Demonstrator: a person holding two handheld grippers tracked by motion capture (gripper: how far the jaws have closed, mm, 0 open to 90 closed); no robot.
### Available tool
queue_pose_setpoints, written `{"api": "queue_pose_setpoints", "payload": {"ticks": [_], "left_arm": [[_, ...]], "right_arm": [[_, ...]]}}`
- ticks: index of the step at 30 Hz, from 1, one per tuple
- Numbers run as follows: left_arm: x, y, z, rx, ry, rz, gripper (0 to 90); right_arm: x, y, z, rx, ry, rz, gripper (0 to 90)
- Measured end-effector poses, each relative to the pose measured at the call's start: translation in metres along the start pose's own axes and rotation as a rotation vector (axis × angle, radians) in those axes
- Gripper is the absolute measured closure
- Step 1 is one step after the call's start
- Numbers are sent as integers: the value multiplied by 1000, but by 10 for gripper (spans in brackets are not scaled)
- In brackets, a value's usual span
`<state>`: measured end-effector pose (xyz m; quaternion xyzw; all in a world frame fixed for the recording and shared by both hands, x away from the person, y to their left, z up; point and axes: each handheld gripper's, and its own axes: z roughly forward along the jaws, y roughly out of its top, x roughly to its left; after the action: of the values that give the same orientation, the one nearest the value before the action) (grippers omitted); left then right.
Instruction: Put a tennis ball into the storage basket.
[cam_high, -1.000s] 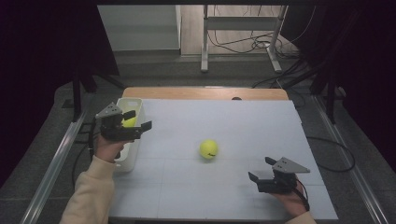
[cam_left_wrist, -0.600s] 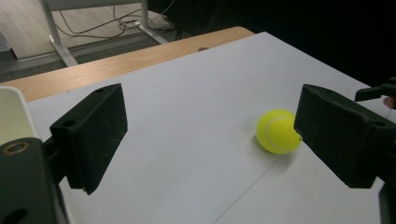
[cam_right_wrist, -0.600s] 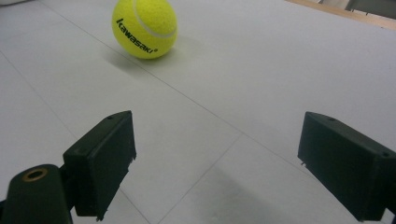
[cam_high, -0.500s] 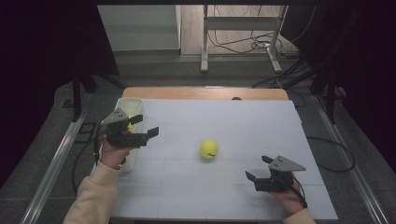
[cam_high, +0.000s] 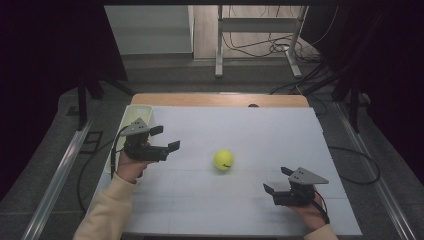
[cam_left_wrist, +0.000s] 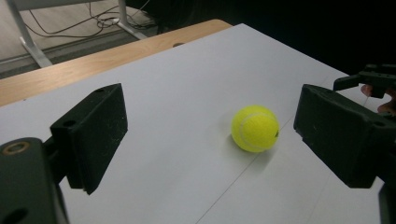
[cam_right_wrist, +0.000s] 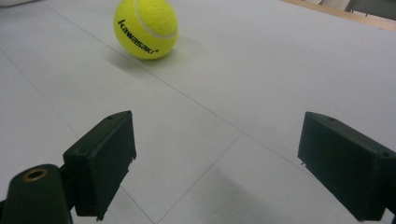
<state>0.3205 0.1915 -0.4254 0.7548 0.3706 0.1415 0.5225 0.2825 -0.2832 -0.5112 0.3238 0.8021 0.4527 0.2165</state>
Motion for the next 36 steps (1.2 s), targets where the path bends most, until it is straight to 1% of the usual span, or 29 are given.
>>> {"api": "queue_pose_setpoints", "payload": {"ticks": [8, 14, 19, 21, 25, 28, 34, 36], "left_arm": [[-5, 0, 8, 15, -23, 10, 104], [-11, -1, 14, 25, -46, 15, 105], [-18, -1, 25, 53, -40, 45, 105], [-20, -2, 29, 62, -48, 47, 105], [-25, -4, 38, 86, -59, 53, 105], [-28, -5, 44, 102, -59, 63, 104], [-32, -7, 52, 127, -64, 72, 104], [-33, -7, 53, 127, -66, 72, 105]], "right_arm": [[-1, 1, 0, -5, 2, 5, 115], [-1, 2, -1, -16, -6, 8, 116], [-1, 2, 0, -19, -6, 5, 121], [0, 1, -2, -12, -4, 1, 121], [1, 1, -5, -25, -6, 7, 121], [1, 0, -5, -22, -1, 5, 121], [1, 0, -6, -25, 6, 6, 121], [1, 0, -6, -26, 7, 5, 121]]}}
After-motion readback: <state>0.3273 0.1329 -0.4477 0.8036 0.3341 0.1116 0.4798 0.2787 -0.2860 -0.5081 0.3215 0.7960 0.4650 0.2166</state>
